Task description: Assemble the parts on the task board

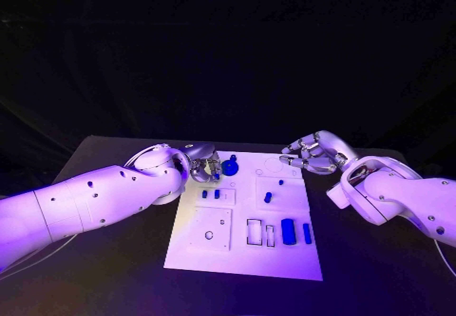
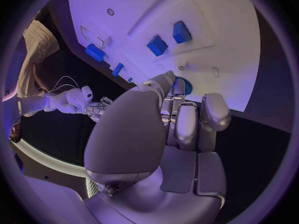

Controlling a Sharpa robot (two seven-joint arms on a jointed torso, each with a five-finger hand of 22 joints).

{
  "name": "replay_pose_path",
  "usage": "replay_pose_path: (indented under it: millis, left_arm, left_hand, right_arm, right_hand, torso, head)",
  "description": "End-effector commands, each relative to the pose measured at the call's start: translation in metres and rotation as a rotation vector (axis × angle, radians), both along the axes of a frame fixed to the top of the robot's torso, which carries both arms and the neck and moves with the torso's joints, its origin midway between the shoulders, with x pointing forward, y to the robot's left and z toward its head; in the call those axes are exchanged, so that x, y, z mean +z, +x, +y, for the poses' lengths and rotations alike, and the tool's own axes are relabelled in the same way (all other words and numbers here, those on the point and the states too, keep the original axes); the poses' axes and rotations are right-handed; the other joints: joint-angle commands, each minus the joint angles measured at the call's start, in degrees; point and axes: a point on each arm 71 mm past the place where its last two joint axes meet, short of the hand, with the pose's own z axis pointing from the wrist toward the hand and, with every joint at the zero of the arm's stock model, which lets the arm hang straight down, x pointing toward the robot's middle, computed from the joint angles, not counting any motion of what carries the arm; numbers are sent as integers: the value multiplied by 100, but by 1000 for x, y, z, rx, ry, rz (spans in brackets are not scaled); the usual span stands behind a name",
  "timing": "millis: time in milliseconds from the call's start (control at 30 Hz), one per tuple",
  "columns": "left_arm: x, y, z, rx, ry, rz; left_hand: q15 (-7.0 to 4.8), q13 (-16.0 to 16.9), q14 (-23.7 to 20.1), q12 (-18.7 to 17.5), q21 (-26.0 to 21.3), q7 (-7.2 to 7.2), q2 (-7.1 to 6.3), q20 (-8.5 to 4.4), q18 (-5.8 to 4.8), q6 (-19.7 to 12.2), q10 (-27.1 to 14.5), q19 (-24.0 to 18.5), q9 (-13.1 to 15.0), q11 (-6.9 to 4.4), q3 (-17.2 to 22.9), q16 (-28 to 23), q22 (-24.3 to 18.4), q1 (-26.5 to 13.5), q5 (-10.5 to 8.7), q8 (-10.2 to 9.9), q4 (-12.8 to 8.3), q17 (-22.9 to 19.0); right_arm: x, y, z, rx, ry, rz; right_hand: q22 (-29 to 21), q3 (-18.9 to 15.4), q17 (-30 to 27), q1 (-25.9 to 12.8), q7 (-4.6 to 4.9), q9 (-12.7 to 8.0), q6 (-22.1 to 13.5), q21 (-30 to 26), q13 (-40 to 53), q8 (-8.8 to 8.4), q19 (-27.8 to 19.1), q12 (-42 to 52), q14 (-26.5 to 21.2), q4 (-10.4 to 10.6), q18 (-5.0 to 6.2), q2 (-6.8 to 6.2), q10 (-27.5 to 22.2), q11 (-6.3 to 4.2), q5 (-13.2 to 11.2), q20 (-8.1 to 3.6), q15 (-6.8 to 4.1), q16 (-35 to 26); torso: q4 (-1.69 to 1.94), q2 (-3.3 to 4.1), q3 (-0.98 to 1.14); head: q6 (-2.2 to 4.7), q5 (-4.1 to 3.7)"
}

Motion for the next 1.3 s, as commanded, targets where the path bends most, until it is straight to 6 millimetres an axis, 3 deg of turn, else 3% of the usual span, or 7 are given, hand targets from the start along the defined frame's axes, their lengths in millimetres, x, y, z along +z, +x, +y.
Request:
replay_pose_path:
  millis: [33,1300]
  left_arm:
    - [-2,0,1,3,13,34]
    - [-13,5,-2,2,72,81]
  left_hand:
    - [4,0,13,-18,15,-5,4,3,-54,34,45,32,6,12,33,1,7,-47,-3,-26,-6,-5]
    - [3,1,-17,-50,-10,-12,-6,5,-46,36,49,-1,-5,9,24,-39,-30,-101,-6,-48,-11,-88]
  right_arm:
    - [-1,-1,2,17,-3,1]
    - [-1,-1,3,20,-3,4]
  right_hand:
    - [687,-36,171,19,-5,5,-22,-19,0,22,-32,-3,261,0,91,54,-19,12,36,14,-51,-23]
    - [687,-36,171,19,-5,5,-22,-19,0,22,-32,-3,261,0,91,54,-19,12,36,14,-51,-23]
  torso:
    - [-11,4,-2]
    - [-13,2,7]
  head:
    - [-6,15]
    - [-39,32]
